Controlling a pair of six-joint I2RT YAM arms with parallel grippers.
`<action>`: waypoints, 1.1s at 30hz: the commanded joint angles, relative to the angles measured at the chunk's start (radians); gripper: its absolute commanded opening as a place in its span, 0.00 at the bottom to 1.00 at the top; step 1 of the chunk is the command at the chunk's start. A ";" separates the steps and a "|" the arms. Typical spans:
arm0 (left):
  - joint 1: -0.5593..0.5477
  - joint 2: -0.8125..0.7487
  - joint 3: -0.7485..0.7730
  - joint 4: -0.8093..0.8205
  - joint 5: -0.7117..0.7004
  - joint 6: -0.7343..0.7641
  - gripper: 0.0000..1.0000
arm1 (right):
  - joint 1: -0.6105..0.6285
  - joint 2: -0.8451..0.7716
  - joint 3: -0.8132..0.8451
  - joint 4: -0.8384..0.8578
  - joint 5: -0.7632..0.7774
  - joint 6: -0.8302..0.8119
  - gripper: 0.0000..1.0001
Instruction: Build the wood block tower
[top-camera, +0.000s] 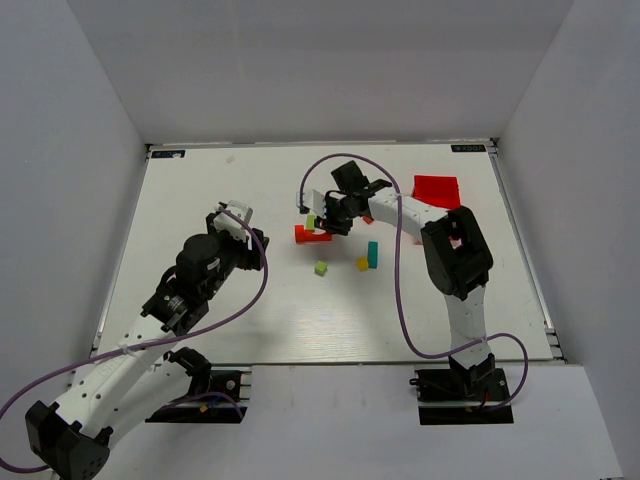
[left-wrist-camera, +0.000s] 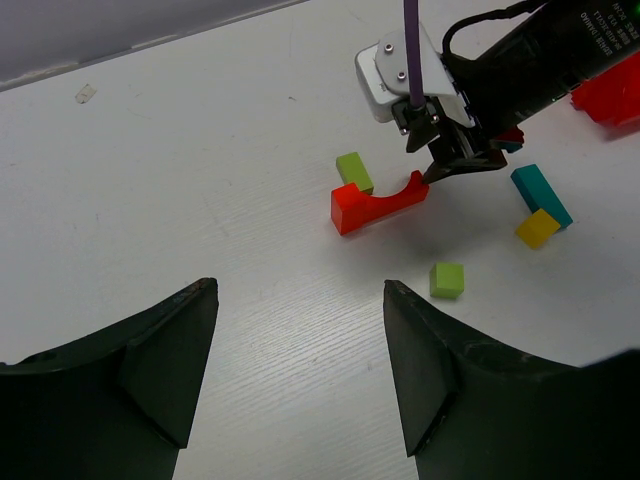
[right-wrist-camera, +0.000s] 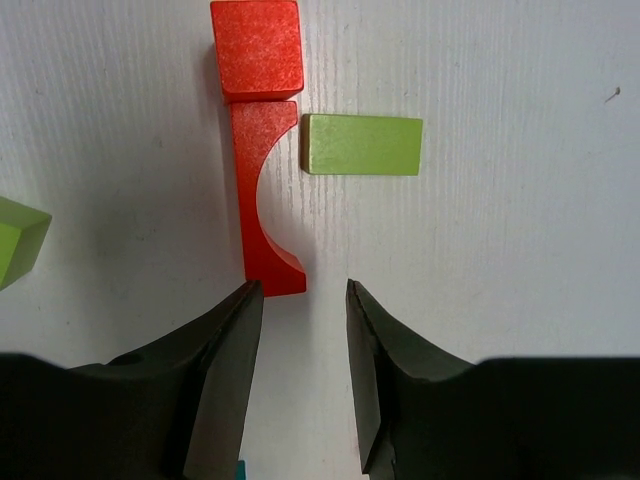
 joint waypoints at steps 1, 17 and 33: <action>0.003 -0.005 0.004 -0.007 -0.009 0.005 0.77 | -0.006 -0.072 -0.011 0.046 -0.006 0.069 0.45; 0.003 -0.045 -0.006 -0.016 -0.058 -0.004 0.78 | -0.112 0.138 0.457 -0.060 -0.106 0.747 0.69; 0.003 -0.063 -0.006 -0.016 -0.018 -0.004 0.79 | -0.072 0.237 0.443 0.000 -0.057 0.940 0.35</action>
